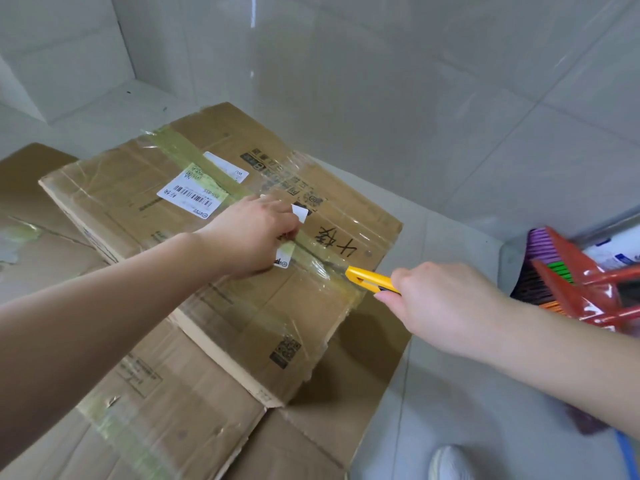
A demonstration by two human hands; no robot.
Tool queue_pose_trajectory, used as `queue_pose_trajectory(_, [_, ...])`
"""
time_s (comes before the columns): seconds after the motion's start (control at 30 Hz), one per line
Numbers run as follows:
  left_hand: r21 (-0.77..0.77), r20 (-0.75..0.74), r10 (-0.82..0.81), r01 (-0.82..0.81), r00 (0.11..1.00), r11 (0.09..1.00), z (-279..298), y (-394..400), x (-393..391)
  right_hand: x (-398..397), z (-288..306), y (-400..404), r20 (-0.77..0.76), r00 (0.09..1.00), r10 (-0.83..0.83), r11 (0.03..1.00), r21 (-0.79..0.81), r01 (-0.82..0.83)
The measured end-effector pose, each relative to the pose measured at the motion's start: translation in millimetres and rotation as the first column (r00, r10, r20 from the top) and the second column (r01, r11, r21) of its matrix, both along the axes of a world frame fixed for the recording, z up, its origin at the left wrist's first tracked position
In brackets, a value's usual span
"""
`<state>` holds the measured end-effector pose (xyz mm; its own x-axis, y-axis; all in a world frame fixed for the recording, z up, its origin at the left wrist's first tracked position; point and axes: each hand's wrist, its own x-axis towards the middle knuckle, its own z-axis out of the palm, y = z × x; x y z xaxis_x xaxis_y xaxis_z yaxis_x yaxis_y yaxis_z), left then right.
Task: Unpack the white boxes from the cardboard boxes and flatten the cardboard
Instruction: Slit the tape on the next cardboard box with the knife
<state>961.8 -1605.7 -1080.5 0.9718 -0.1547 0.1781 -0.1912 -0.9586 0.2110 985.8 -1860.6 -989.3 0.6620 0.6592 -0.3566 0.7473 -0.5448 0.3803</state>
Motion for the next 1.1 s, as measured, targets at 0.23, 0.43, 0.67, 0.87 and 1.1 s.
queue_pose_trajectory(0.23, [0.057, 0.046, -0.032, 0.029, 0.998, 0.998, -1.2, -8.1, 14.3, -7.5, -3.1, -36.3, 0.012, 1.0, 0.002, 0.999, -0.044, -0.002])
queue_pose_trajectory(0.43, [0.016, 0.102, -0.096, 0.095, 0.99, 0.995, -6.3, -26.6, 21.8, -12.4, -1.4, -53.6, 0.017, 1.0, -0.019, 0.999, -0.046, 0.02])
queue_pose_trajectory(0.67, [0.027, 0.082, -0.069, 0.067, 0.994, 0.997, -5.3, -22.7, 21.1, -14.8, 5.1, -69.2, 0.039, 0.999, -0.02, 0.999, 0.041, 0.018])
queue_pose_trajectory(0.87, [0.027, 0.091, -0.083, 0.081, 0.992, 0.996, 0.9, -27.2, 22.8, -9.1, -2.4, -99.2, -0.036, 0.989, -0.14, 0.983, 0.114, 0.144])
queue_pose_trajectory(1.1, [-0.037, 0.156, -0.03, 0.036, 0.987, 0.999, 22.2, -57.5, 31.4, 37.1, -8.0, -101.3, -0.027, 0.97, -0.243, 0.909, 0.343, 0.237])
